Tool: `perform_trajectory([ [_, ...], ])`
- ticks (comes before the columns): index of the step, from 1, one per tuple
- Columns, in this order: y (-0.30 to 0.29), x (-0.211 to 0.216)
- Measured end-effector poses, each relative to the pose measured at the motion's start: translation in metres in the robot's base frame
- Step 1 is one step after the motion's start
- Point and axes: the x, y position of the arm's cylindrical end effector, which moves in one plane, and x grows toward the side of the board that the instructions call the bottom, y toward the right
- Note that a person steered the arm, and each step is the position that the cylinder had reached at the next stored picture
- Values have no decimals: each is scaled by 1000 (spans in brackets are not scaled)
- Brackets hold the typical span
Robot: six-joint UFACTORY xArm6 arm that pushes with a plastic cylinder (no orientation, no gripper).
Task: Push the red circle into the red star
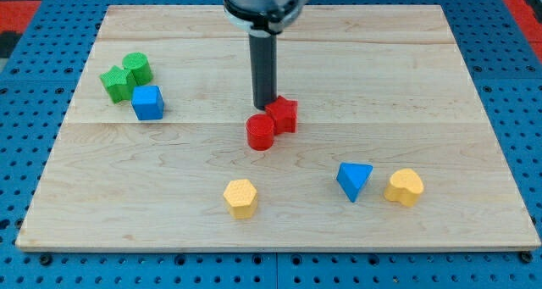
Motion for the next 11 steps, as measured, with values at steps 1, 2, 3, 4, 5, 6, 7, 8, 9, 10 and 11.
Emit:
perform_trajectory([
  [1,5,33],
  [2,79,65],
  [3,114,85],
  [4,43,54],
  [5,-26,20],
  [6,-65,18],
  [7,-54,50],
  [8,-37,69],
  [9,41,69],
  [10,74,68],
  [11,57,45],
])
